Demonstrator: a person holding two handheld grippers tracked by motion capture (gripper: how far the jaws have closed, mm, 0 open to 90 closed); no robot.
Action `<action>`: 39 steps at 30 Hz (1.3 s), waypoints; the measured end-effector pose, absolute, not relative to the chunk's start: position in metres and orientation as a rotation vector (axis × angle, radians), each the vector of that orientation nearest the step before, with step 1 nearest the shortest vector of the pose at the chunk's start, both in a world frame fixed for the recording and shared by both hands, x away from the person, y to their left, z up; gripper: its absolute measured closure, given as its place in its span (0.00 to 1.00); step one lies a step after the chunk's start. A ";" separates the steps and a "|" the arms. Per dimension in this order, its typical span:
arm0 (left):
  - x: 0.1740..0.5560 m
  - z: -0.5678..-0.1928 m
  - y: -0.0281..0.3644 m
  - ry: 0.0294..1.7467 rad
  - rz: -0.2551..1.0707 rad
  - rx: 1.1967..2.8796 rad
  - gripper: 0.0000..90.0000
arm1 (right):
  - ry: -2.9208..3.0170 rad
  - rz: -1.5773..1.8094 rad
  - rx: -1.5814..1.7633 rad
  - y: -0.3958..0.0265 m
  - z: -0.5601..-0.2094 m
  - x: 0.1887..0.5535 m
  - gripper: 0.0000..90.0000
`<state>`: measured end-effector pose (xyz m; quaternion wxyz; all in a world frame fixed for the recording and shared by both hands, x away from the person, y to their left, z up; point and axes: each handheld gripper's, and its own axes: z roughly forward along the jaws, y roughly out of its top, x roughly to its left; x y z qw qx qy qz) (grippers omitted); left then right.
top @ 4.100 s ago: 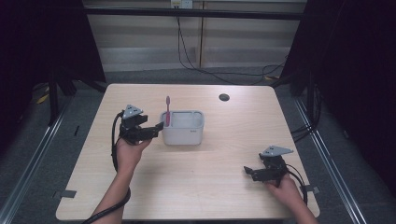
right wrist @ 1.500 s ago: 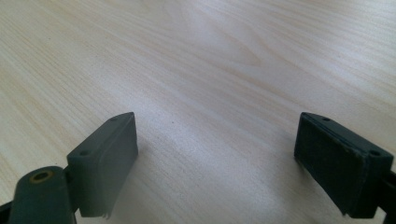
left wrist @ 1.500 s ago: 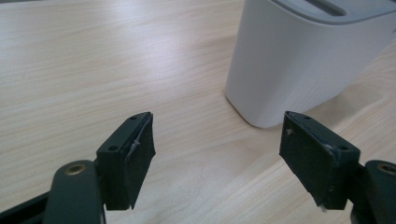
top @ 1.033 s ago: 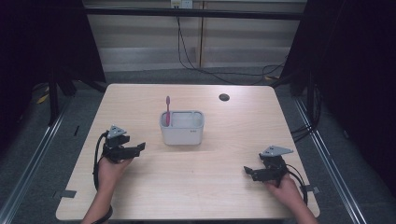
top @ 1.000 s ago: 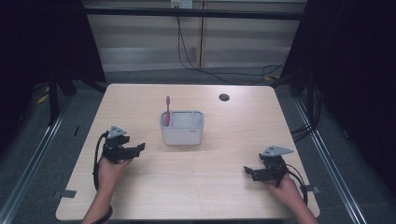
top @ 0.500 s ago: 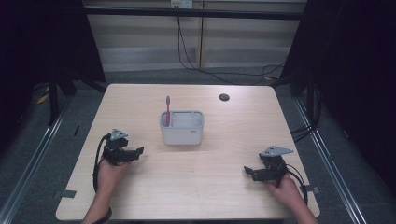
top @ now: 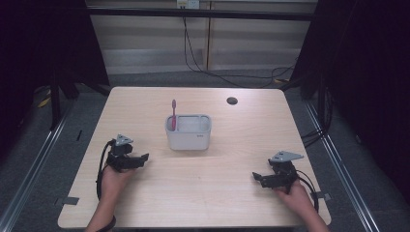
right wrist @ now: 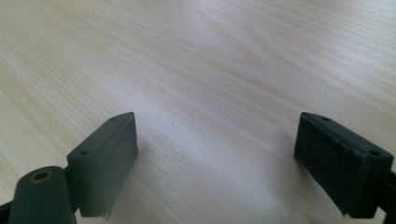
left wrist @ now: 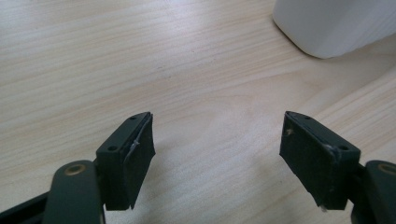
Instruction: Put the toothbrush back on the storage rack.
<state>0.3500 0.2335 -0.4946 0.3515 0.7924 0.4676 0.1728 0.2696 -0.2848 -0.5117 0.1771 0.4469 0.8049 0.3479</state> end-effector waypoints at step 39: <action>0.346 -0.510 0.235 1.179 0.493 2.064 0.19 | 2.278 0.984 1.264 -0.285 -0.512 0.270 0.14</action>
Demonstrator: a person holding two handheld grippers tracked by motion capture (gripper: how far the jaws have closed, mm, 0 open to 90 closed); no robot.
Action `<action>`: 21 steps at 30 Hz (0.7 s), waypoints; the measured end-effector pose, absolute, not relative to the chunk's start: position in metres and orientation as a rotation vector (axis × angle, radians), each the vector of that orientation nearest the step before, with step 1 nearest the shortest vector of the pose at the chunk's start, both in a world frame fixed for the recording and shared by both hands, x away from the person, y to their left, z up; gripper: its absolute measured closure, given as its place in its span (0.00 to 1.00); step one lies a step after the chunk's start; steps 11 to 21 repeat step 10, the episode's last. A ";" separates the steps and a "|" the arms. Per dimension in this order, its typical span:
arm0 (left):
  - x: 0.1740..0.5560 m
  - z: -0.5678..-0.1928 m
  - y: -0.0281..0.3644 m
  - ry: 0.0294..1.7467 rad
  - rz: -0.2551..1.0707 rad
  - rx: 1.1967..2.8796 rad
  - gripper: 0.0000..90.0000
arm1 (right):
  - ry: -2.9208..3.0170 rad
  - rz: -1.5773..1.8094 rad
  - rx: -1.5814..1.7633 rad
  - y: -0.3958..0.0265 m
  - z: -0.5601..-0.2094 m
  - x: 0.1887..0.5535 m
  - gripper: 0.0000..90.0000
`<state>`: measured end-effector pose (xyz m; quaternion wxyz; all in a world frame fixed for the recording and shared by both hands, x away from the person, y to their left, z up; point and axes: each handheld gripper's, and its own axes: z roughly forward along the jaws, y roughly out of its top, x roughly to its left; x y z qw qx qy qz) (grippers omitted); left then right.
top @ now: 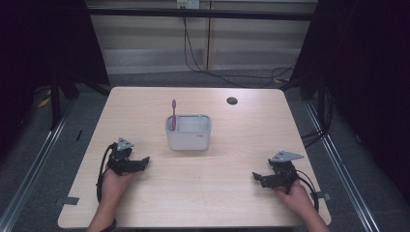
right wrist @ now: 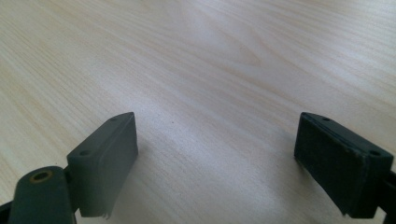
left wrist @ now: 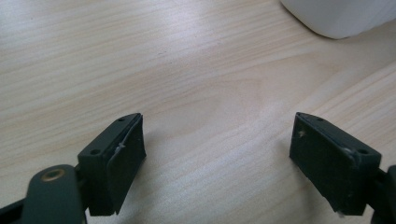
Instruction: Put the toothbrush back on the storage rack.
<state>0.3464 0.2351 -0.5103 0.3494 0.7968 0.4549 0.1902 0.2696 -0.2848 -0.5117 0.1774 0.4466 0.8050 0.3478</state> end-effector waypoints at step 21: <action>0.346 -0.510 0.235 1.176 0.486 2.073 0.19 | 2.278 0.984 1.264 -0.285 -0.512 0.270 0.14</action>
